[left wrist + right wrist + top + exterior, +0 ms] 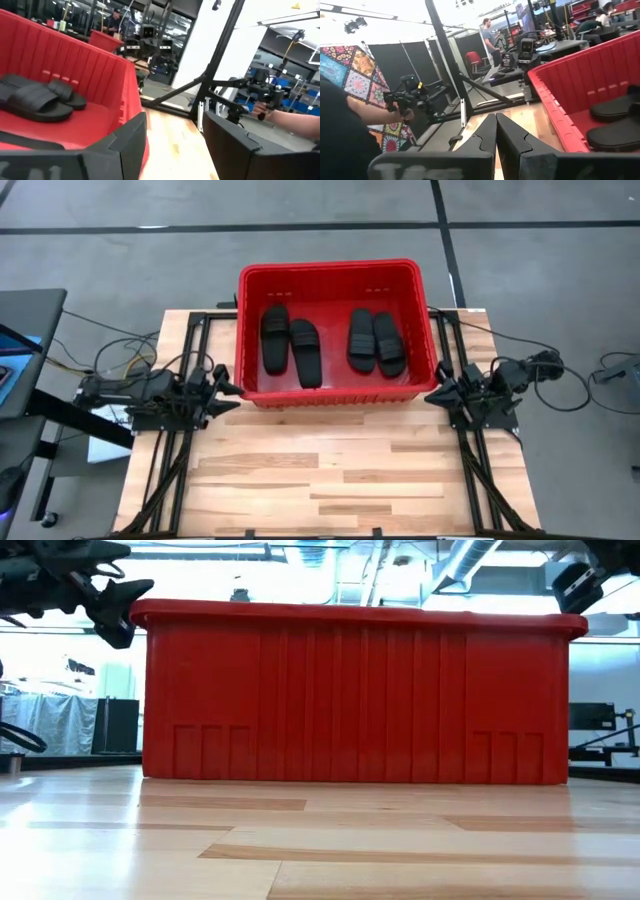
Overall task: Pick and place slides into bin
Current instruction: Return to Home Position
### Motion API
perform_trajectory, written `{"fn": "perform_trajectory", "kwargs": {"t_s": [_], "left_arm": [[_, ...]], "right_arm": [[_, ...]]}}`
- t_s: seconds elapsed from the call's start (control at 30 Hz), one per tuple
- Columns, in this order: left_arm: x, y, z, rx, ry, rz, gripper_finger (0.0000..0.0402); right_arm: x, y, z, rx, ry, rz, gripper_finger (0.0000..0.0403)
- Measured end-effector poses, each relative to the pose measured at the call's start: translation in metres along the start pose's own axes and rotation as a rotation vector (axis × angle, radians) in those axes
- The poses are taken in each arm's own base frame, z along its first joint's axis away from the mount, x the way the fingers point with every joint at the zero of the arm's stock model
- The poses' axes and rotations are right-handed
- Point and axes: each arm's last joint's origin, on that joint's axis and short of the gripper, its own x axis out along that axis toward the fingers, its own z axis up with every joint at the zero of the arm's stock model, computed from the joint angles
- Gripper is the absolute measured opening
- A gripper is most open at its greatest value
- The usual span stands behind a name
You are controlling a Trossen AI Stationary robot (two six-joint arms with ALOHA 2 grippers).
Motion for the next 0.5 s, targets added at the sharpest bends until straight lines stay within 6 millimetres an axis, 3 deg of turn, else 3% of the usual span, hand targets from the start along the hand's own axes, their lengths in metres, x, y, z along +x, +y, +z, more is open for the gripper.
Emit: {"fn": "perform_trajectory", "kwargs": {"t_s": [0.3, 0.5], "left_arm": [[-0.001, -0.018, 0.003, 0.065, -0.052, -0.182, 0.0187], [-0.002, -0.024, -0.001, 0.021, -0.002, -0.246, 0.0187]], "right_arm": [[0.0, 0.001, -0.003, -0.002, 0.023, 0.016, 0.0], [0.006, -0.001, -0.02, 0.004, 0.042, 0.022, 0.0]]}}
